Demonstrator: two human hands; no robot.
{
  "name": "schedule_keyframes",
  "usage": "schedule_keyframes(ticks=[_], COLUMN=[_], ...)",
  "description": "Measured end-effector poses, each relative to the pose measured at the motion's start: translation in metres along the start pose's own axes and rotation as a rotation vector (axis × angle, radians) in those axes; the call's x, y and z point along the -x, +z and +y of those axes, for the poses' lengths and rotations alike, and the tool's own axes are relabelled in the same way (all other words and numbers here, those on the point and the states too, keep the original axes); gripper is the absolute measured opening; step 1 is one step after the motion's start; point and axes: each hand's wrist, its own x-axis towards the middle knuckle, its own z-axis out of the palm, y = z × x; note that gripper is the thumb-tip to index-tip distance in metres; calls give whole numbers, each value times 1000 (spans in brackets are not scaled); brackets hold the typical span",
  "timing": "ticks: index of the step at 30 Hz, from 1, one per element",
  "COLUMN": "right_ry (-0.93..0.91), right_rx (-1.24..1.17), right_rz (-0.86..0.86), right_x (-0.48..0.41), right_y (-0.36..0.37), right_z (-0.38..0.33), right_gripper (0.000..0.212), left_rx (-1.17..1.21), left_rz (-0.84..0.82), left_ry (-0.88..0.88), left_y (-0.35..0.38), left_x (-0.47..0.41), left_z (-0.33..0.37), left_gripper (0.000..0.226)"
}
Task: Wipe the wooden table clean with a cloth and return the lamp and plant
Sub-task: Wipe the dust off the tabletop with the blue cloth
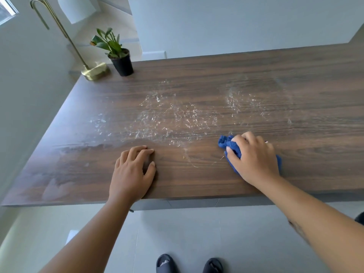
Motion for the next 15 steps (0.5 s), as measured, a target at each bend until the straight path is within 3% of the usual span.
schedule_keyframes(ticks=[3, 11, 15], right_ry=[40, -207, -339], right_rx=[-13, -175, -285], right_rz=[-22, -100, -129], right_x=[-15, 4, 14], right_y=[4, 6, 1], right_z=[-21, -91, -82], right_gripper=[25, 20, 20], left_rx=[-3, 4, 13], left_rz=[-5, -19, -15], left_ry=[-2, -8, -14], left_y=[1, -2, -4], left_x=[0, -1, 0], left_z=[1, 2, 3], left_gripper=[35, 38, 40])
